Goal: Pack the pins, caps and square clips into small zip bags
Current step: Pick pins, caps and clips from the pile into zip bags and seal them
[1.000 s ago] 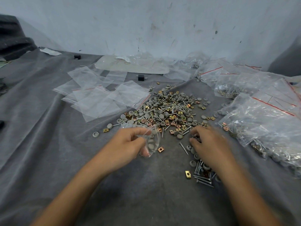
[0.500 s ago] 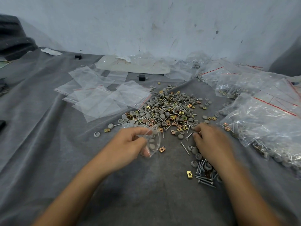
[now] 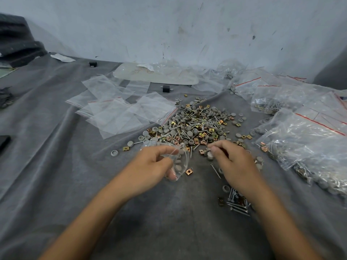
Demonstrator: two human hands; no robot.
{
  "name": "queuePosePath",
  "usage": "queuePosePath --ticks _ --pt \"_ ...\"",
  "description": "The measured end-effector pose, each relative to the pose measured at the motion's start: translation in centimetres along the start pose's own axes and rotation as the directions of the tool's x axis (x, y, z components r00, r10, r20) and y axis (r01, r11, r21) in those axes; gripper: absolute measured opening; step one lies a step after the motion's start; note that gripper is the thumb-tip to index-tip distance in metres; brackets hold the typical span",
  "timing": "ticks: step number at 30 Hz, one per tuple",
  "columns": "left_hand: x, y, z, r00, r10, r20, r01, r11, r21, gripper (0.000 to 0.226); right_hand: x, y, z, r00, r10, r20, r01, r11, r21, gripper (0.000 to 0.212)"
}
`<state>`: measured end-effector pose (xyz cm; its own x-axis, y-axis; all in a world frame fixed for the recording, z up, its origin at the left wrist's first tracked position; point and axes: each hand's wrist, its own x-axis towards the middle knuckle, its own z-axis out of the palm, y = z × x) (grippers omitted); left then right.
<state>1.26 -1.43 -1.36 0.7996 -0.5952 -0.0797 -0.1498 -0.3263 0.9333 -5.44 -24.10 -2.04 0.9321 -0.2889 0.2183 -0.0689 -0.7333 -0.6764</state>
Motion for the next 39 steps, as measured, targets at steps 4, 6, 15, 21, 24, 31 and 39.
queuePosePath --ticks 4,6,15,21,24,31,39 --pt "0.3 -0.4 0.3 1.000 -0.002 -0.003 0.002 1.000 0.006 0.039 -1.0 -1.4 0.6 0.997 -0.067 0.050 0.049 0.953 0.300 0.017" --pt "0.5 -0.5 0.3 1.000 -0.001 -0.007 0.002 1.000 0.012 0.038 -1.6 -1.8 1.1 0.993 -0.103 0.058 0.075 0.928 0.365 0.018" --pt "0.2 0.1 0.4 0.998 0.047 -0.031 -0.046 0.999 0.016 0.040 -2.3 -3.3 3.3 0.986 -0.160 0.041 0.137 0.932 0.337 0.018" --pt "0.1 0.3 0.2 0.996 0.065 -0.057 -0.066 0.998 -0.004 0.037 -2.7 -3.3 3.7 0.977 -0.203 -0.070 0.214 0.938 0.273 0.012" --pt "0.0 0.6 0.2 0.997 0.056 -0.052 -0.059 0.997 -0.058 0.036 -3.1 -3.8 4.3 0.953 -0.301 -0.040 0.304 0.944 0.127 0.012" --pt "-0.6 0.9 0.1 0.998 0.061 -0.027 -0.062 0.997 -0.035 0.037 -3.3 -3.8 4.8 0.943 -0.332 -0.021 0.324 0.932 -0.162 0.021" --pt "-0.7 1.2 0.4 0.997 0.052 -0.063 -0.052 0.999 0.001 0.040 -2.3 -3.2 2.2 0.963 -0.266 0.041 0.248 0.935 0.254 0.013"
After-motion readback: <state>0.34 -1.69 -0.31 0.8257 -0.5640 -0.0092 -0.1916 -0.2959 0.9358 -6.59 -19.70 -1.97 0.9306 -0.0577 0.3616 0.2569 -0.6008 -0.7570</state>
